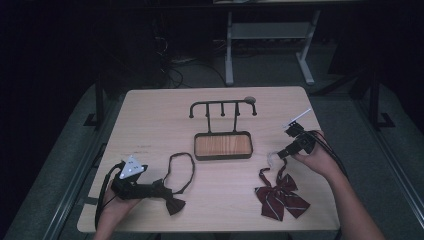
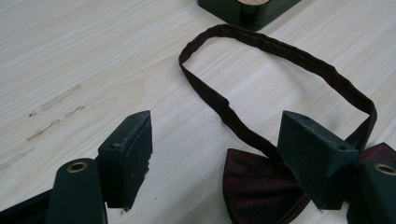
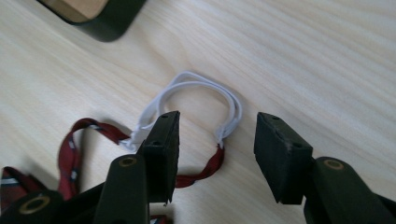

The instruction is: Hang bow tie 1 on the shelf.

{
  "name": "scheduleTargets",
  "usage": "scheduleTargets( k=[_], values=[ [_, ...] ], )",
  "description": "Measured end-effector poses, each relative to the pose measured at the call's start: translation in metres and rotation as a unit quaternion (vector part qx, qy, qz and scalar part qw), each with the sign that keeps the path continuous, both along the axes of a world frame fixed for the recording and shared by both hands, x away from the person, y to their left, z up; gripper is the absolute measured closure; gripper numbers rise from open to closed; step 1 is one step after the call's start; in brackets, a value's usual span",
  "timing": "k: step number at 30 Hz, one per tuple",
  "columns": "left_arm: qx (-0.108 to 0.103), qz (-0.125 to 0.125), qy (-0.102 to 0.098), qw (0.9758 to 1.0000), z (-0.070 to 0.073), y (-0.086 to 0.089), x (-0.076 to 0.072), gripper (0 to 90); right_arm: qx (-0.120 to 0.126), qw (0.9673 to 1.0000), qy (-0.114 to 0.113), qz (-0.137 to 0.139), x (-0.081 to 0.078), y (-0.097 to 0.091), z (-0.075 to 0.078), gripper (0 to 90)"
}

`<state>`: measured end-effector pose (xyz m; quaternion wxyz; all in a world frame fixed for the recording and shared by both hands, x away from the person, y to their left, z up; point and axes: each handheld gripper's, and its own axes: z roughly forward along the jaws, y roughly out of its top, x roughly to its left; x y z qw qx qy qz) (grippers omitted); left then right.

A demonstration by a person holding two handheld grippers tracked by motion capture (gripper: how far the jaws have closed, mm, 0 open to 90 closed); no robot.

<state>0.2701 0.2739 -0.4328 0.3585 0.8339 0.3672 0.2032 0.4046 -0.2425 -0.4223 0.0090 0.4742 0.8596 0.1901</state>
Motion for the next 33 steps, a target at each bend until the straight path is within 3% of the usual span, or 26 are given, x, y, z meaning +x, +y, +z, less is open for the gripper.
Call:
scheduleTargets(
  k=[24,33],
  values=[
    [0.000,-0.001,0.000,1.0000,0.000,0.000,0.000,27.0,-0.074,0.9972,0.013,0.004,0.003,0.017,-0.016,61.6],
    [-0.001,-0.002,0.000,1.0000,0.000,0.000,0.000,27.0,-0.088,0.9960,0.013,0.010,0.003,0.020,-0.017,73.2]
  ],
)
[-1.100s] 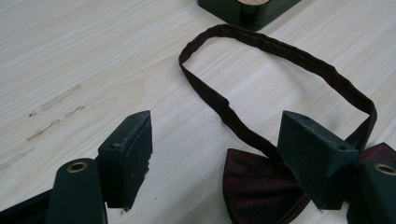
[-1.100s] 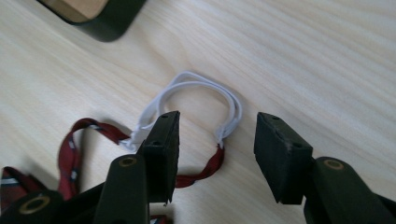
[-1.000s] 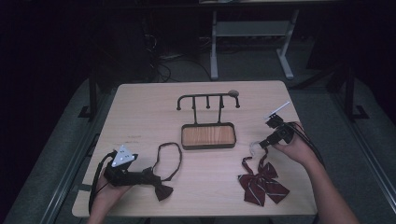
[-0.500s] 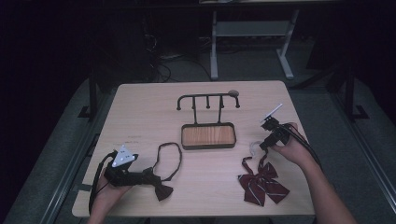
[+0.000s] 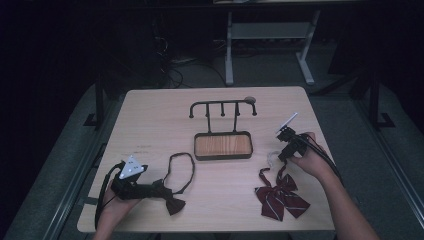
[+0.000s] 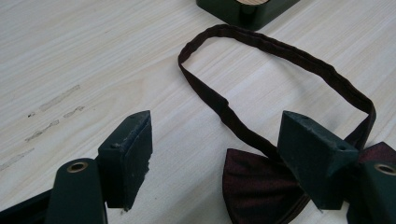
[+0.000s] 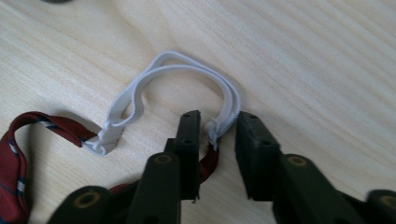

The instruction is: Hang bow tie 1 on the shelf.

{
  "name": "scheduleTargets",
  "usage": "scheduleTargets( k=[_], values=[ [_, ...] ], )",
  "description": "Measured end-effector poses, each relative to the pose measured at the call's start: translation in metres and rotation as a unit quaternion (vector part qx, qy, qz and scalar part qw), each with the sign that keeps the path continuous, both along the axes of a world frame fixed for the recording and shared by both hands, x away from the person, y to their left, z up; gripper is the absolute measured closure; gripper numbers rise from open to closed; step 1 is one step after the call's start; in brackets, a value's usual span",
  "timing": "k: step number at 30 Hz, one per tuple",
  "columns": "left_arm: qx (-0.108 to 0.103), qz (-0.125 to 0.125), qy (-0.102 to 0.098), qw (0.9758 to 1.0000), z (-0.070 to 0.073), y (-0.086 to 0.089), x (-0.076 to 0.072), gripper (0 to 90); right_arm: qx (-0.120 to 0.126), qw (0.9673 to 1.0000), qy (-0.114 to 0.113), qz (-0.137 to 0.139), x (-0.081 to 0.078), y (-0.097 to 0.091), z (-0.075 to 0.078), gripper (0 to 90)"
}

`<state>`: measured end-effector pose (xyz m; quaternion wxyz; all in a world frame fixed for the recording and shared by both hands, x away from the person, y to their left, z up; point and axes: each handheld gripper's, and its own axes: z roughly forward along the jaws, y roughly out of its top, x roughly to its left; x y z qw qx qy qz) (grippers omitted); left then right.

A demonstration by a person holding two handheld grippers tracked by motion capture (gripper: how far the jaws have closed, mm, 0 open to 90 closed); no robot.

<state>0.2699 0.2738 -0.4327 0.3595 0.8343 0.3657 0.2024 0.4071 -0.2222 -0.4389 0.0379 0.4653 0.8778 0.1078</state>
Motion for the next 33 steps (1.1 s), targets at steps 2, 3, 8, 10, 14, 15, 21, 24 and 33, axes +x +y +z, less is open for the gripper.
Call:
scheduleTargets(
  k=[2,3,8,10,14,15,21,24,33],
  values=[
    [0.000,0.000,0.000,1.0000,0.000,0.000,0.000,27.0,-0.003,1.0000,0.004,-0.002,0.000,0.000,-0.001,77.0],
    [0.000,0.000,0.001,1.0000,0.000,0.000,0.000,27.0,-0.003,1.0000,0.004,-0.001,0.000,0.000,-0.001,78.1],
    [-0.001,0.000,0.002,1.0000,-0.001,-0.001,0.000,27.0,-0.002,1.0000,0.005,-0.002,0.000,-0.001,0.000,82.3],
    [-0.001,-0.001,0.002,1.0000,-0.001,-0.001,0.000,27.0,0.002,0.9999,0.010,-0.002,0.000,-0.002,0.000,82.9],
    [0.001,-0.001,0.002,1.0000,-0.001,-0.001,0.000,27.0,0.011,0.9999,0.012,-0.001,-0.003,-0.005,0.003,83.7],
    [0.002,-0.002,0.002,1.0000,-0.001,-0.001,0.000,27.0,0.016,0.9998,0.012,0.001,-0.003,-0.006,0.005,83.8],
    [0.002,-0.003,0.002,1.0000,-0.001,-0.002,0.000,27.0,0.046,0.9988,0.015,0.005,-0.008,-0.010,0.013,83.8],
    [0.001,-0.003,0.004,1.0000,-0.001,-0.003,0.000,27.0,0.059,0.9980,0.020,0.014,-0.011,-0.010,0.018,83.8],
    [0.001,-0.003,0.001,1.0000,-0.001,-0.003,0.000,26.9,0.078,0.9962,0.001,0.040,-0.022,-0.007,0.044,83.5]
  ],
)
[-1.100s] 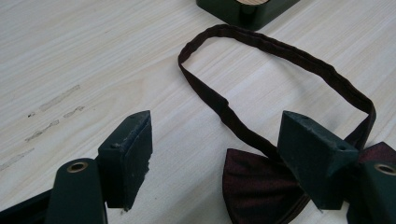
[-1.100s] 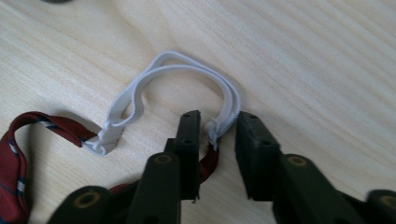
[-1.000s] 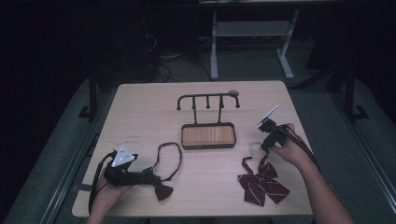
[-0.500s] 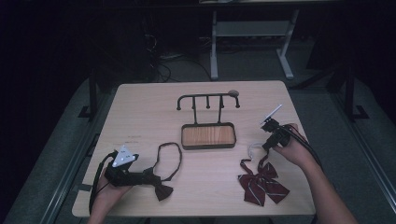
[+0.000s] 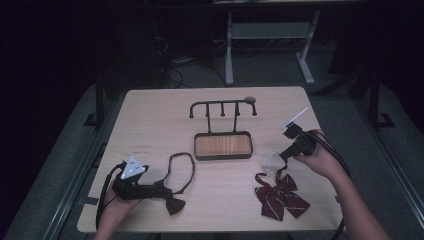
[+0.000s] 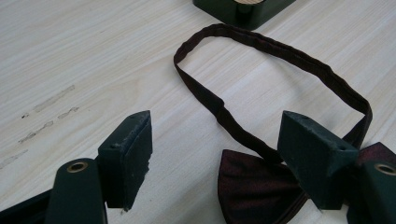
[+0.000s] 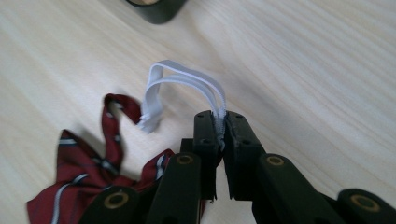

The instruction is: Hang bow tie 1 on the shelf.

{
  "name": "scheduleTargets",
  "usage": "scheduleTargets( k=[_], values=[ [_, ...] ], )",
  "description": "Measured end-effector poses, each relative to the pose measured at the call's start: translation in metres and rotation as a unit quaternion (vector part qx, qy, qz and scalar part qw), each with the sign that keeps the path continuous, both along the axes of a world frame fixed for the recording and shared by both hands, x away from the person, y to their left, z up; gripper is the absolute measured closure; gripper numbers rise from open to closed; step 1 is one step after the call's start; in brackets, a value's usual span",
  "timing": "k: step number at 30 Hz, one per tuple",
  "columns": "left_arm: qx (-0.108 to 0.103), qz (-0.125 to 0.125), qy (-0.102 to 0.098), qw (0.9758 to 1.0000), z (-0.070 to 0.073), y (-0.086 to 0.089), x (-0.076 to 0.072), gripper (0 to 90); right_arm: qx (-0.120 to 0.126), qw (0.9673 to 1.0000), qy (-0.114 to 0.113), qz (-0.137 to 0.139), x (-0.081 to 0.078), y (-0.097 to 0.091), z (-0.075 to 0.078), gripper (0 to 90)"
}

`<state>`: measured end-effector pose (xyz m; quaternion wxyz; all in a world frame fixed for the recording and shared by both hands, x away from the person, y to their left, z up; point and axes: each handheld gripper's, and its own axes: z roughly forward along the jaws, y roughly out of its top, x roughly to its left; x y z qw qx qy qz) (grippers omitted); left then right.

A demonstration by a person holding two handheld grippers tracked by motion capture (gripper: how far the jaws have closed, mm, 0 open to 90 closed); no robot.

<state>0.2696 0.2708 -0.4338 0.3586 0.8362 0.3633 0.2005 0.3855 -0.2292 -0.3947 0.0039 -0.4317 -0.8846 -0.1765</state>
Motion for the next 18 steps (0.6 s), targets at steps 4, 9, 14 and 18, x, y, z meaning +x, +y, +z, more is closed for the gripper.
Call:
scheduleTargets(
  k=[4,9,14,18],
  values=[
    [0.002,0.000,0.002,1.0000,0.000,-0.001,0.000,27.0,0.010,0.9997,-0.010,0.022,-0.006,0.002,0.012,83.5],
    [0.002,0.000,0.001,1.0000,0.000,-0.001,0.000,26.9,0.021,0.9990,-0.016,0.035,-0.011,0.004,0.022,83.6],
    [0.002,-0.001,0.002,1.0000,0.000,-0.001,0.000,27.0,0.029,0.9986,-0.019,0.040,-0.013,0.004,0.030,83.5],
    [0.002,0.000,0.002,1.0000,0.000,-0.001,0.000,26.8,0.042,0.9977,-0.027,0.046,-0.016,0.004,0.038,83.5]
  ],
)
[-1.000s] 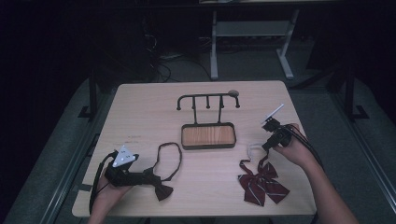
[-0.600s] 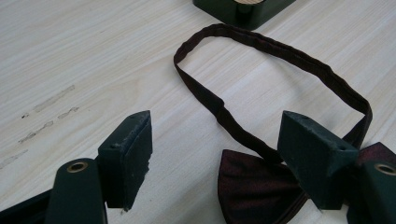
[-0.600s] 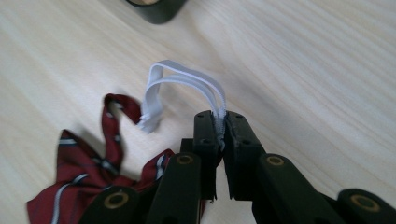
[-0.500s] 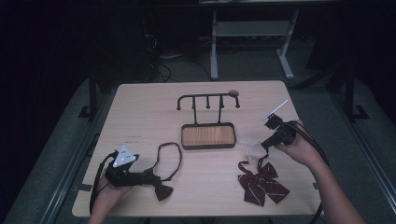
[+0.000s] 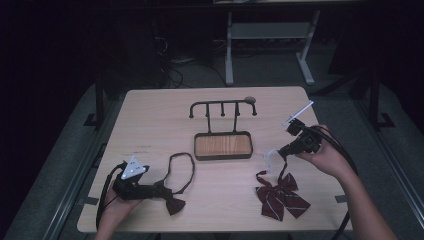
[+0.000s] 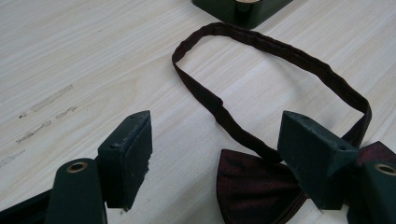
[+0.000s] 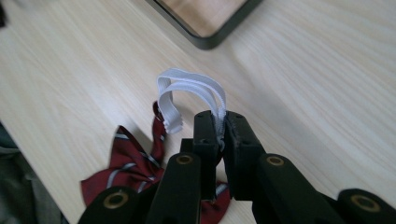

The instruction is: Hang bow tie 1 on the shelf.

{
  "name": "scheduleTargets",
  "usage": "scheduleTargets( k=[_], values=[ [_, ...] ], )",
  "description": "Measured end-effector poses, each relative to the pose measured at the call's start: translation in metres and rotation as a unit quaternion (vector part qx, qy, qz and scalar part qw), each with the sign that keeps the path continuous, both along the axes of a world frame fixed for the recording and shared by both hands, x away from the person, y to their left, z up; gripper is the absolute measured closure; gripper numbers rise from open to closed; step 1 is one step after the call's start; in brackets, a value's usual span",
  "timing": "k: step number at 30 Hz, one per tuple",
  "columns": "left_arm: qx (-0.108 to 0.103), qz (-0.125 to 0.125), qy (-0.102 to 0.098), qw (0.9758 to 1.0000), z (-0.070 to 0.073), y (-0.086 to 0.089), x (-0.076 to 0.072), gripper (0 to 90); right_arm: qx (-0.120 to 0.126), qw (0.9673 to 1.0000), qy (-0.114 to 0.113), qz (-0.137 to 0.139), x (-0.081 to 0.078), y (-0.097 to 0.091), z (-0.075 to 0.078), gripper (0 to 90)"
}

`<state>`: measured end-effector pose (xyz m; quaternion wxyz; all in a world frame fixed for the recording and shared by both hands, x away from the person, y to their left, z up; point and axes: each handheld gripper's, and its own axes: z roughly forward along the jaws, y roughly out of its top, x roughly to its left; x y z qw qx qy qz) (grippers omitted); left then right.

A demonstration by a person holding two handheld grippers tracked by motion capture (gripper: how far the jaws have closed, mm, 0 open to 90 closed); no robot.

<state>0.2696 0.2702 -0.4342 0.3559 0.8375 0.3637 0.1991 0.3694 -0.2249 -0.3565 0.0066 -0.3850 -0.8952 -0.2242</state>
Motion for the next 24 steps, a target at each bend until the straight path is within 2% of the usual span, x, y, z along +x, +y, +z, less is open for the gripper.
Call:
scheduleTargets(
  k=[24],
  values=[
    [-0.002,0.000,-0.002,1.0000,0.000,0.000,0.000,26.7,0.021,0.9985,-0.045,0.021,-0.007,0.010,0.048,83.5]
  ],
)
